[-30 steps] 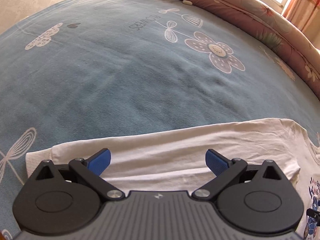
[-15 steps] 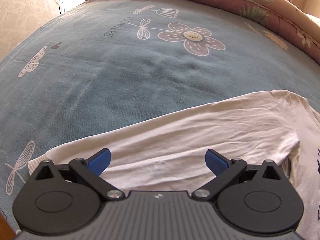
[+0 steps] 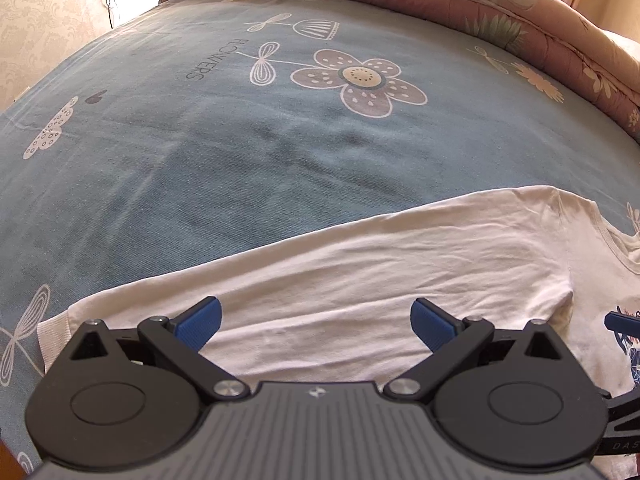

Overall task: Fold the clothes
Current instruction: 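Move the open left tool along the white sleeve toward its cuff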

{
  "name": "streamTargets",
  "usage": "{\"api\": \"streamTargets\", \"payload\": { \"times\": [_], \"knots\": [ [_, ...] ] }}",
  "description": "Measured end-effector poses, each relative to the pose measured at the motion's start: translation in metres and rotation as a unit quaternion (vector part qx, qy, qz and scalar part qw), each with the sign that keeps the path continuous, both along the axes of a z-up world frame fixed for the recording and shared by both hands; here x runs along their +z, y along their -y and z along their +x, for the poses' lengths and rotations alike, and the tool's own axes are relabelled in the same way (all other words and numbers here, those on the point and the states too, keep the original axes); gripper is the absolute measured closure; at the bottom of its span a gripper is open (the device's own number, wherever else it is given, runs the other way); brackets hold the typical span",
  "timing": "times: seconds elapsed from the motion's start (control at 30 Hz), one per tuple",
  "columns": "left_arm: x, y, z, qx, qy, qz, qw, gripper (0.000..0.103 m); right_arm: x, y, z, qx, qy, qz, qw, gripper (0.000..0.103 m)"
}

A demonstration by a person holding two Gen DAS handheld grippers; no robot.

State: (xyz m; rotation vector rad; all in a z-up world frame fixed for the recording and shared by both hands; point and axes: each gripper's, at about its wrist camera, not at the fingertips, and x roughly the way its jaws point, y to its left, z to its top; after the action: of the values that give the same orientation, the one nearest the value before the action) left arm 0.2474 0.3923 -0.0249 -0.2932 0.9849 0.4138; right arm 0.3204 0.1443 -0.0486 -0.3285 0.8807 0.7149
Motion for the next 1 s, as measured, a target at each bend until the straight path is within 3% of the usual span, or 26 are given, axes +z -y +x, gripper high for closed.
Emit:
{"api": "streamTargets", "payload": {
  "times": [0.2,0.43,0.6,0.73,0.87,1.0],
  "knots": [
    [-0.006,0.002,0.0,-0.001,-0.003,-0.008,1.0,0.003,-0.015,0.018,0.006,-0.067,-0.019,-0.047,0.996,0.0],
    [-0.003,0.005,-0.003,-0.015,-0.006,-0.002,0.9999,0.003,-0.009,0.009,-0.004,0.011,-0.043,0.006,0.999,0.0],
    [-0.001,0.005,-0.005,-0.016,-0.007,-0.003,0.9999,0.003,-0.005,0.032,-0.023,0.008,-0.042,-0.03,0.999,0.0],
    [-0.003,0.01,-0.006,-0.014,-0.006,-0.007,0.9999,0.003,-0.013,0.02,-0.055,0.069,-0.058,-0.052,0.995,0.0],
    [-0.001,0.017,-0.008,-0.021,-0.006,-0.006,0.9997,0.003,-0.013,-0.002,-0.079,0.127,-0.059,-0.04,0.989,0.0],
    [0.004,0.023,-0.008,-0.036,-0.004,0.002,0.9994,0.003,-0.001,0.001,-0.085,0.125,-0.061,-0.014,0.99,0.0]
  ]
}}
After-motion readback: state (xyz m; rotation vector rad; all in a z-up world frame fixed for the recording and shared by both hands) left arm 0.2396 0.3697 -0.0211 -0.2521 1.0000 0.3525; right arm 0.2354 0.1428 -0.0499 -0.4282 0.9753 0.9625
